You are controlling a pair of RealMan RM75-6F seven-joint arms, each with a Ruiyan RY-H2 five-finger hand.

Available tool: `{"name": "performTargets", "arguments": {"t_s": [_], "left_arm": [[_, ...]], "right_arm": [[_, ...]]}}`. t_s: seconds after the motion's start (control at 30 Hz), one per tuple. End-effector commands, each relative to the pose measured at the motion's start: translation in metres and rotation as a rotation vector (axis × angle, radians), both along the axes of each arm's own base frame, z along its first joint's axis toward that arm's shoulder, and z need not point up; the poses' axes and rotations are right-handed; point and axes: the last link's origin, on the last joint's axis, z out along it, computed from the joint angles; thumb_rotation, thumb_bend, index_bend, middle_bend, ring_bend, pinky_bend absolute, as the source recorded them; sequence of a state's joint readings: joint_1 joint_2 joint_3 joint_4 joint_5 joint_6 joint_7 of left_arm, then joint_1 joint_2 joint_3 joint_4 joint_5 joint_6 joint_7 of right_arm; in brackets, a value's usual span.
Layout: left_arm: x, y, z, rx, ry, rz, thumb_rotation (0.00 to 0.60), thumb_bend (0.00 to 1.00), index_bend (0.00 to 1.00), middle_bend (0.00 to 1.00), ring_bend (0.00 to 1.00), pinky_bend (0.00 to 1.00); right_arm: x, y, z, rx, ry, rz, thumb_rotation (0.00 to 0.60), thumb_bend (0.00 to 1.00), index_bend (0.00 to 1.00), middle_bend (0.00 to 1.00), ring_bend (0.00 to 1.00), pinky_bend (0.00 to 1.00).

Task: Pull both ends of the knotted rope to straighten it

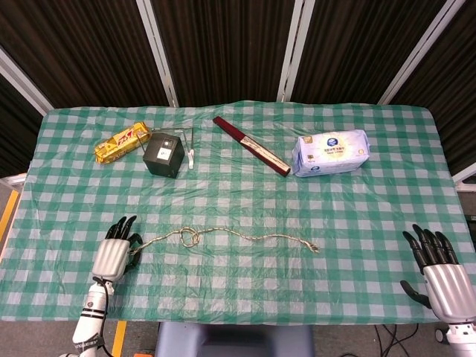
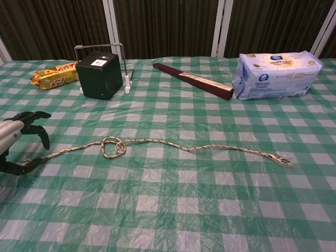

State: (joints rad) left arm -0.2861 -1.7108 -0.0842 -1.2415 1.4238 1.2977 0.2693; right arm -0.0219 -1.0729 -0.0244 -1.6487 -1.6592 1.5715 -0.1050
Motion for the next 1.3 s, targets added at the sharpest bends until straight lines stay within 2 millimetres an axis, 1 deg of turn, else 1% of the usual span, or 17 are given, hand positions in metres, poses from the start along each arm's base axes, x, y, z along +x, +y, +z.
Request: {"name": "performTargets", "arguments": {"t_s": [0.03,0.33,0.5,0.7,1.13,1.3], "left_arm": [[0.001,-0.001,-0.001,0.001,0.004,-0.004,0.6,0.4,0.47,0.07,0.02,0.17],[-0.001,-0.001,-0.004,0.008,0.038,-0.003,0.6,0.39,0.47,0.07,0.02,0.19],[-0.004,-0.001,-0.006,0.002,0.046,0.011,0.6,0.39,0.49,0.07,0.02,0.19],[-0.004,0.0,-0.008,0.0,0.051,0.012,0.6,0.39,0.51,0.08,0.02,0.2],[-0.009,0.002,-0.01,-0.021,0.056,0.049,0.6,0.39,0.51,0.07,0.01,0.2],[-0.01,0.002,-0.009,-0.02,0.06,0.047,0.6,0.4,0.53,0.07,0.01,0.2]], "right_arm": [[0.0,0.0,0.001,-0.003,-0.003,-0.002,0.6,0.29,0.0,0.0,0.0,0.0],[-0.001,0.0,0.002,-0.003,-0.006,-0.001,0.6,0.29,0.0,0.0,0.0,0.0],[0.0,0.001,0.003,-0.009,-0.007,0.004,0.6,0.29,0.0,0.0,0.0,0.0],[0.0,0.001,0.0,0.002,0.0,0.004,0.6,0.29,0.0,0.0,0.0,0.0],[0.001,0.003,-0.003,0.019,-0.001,-0.007,0.6,0.29,0.0,0.0,0.0,0.0],[0.001,0.003,-0.004,0.025,0.006,-0.008,0.6,0.29,0.0,0.0,0.0,0.0]]}}
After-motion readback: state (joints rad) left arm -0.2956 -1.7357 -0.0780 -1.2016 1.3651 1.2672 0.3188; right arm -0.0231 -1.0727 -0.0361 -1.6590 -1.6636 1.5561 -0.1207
